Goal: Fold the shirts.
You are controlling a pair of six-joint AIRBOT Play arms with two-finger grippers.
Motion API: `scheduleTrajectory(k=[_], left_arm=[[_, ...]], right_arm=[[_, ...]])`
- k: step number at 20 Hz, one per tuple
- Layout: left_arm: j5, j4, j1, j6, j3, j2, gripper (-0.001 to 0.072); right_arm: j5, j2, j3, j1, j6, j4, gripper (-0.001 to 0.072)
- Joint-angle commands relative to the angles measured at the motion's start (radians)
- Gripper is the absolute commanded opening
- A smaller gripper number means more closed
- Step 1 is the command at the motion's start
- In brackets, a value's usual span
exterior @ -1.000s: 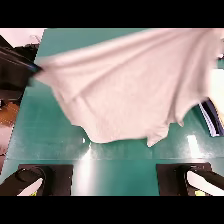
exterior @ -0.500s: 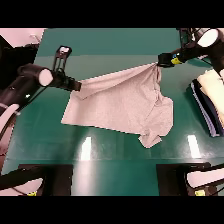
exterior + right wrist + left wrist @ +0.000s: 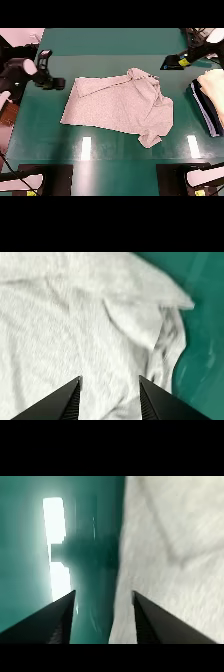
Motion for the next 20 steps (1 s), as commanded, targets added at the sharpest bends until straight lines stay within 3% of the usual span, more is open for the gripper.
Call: scheduleTrajectory(k=[1, 4, 8, 10, 16, 17, 18, 19, 20], left_arm=[[-0.225, -0.225, 0.145, 0.182, -0.005, 0.0, 0.0435], [-0.264, -0.293, 0.227, 0.21, -0.106, 0.004, 0.0435], [-0.195, -0.345, 0.245, 0.242, -0.316, 0.01, 0.0435], [-0.165, -0.428, 0.245, 0.289, -0.382, 0.011, 0.0435], [-0.111, -0.442, 0.244, 0.287, -0.482, 0.011, 0.0433], [-0.11, -0.452, 0.244, 0.288, -0.482, 0.013, 0.0416], [-0.104, -0.452, 0.244, 0.287, -0.481, 0.017, 0.0353], [-0.088, -0.451, 0.244, 0.278, -0.481, 0.027, 0.0353], [-0.071, -0.451, 0.244, 0.27, -0.48, 0.043, 0.0204]], right_arm=[[0.075, 0.112, -0.154, -0.062, -0.037, 0.131, 0.0404], [0.063, 0.233, -0.345, -0.087, -0.07, 0.156, 0.0405], [0.009, 0.355, -0.527, -0.087, -0.091, 0.156, 0.0405], [-0.027, 0.401, -0.585, -0.087, -0.09, 0.156, 0.0405], [-0.051, 0.489, -0.641, -0.087, -0.09, 0.153, 0.0405], [-0.057, 0.498, -0.641, -0.087, -0.09, 0.151, 0.0405], [-0.055, 0.505, -0.642, -0.089, -0.09, 0.141, 0.0405], [-0.046, 0.51, -0.642, -0.093, -0.088, 0.127, 0.0405], [-0.024, 0.512, -0.642, -0.105, -0.085, 0.105, 0.0404]])
